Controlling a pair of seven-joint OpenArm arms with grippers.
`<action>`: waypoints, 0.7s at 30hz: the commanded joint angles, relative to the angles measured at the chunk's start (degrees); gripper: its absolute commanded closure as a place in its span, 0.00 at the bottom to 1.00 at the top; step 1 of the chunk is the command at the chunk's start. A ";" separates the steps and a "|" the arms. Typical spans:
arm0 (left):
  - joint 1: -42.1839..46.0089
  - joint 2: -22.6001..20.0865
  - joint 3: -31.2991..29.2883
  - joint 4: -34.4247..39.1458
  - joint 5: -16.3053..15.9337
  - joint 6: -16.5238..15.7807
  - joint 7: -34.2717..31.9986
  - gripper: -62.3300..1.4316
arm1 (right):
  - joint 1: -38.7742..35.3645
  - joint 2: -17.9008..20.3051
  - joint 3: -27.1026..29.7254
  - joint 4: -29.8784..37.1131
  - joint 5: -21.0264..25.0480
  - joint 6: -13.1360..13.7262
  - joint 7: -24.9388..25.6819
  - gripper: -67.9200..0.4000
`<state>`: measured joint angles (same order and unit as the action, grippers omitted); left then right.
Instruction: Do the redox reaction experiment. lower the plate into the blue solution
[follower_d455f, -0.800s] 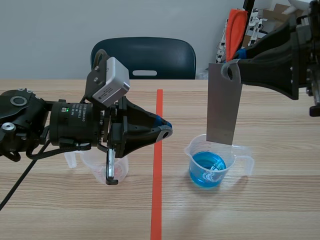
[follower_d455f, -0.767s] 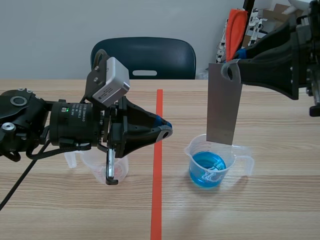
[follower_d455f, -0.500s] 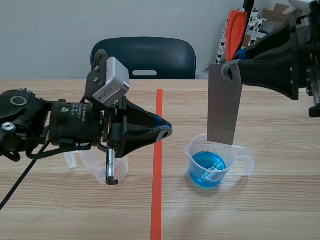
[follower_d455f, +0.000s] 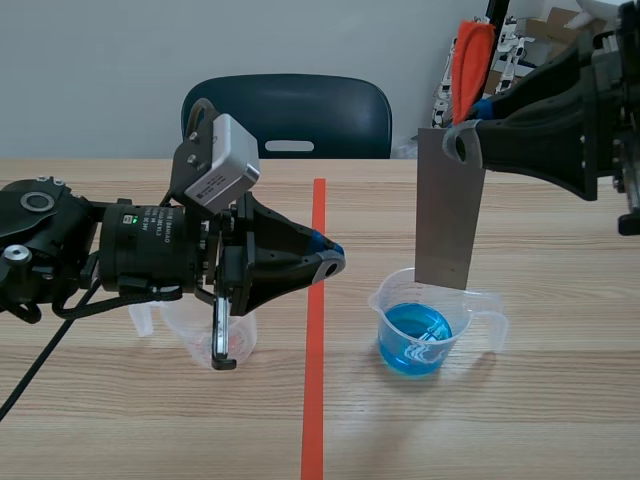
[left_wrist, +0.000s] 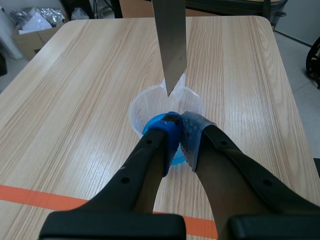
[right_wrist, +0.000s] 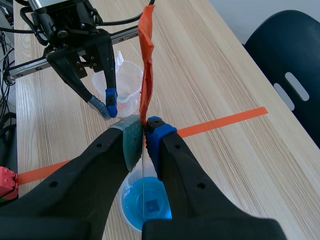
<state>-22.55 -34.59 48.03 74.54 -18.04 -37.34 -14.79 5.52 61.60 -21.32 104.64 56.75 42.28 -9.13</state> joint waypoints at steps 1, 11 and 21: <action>-0.17 0.28 -0.37 0.39 -0.83 0.07 -0.66 0.93 | 1.03 0.79 0.81 0.46 0.37 0.44 1.09 0.99; -0.17 0.28 -0.37 0.39 -0.83 0.07 -0.70 0.93 | 0.96 0.79 0.81 0.46 0.17 0.44 1.09 0.99; 0.50 -0.24 -0.46 0.39 -0.85 0.11 -1.51 0.94 | 0.83 0.76 0.81 0.44 0.17 0.44 1.11 0.99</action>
<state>-22.48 -34.61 48.03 74.54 -18.02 -37.34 -14.96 5.52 61.60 -21.32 104.64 56.25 42.28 -9.10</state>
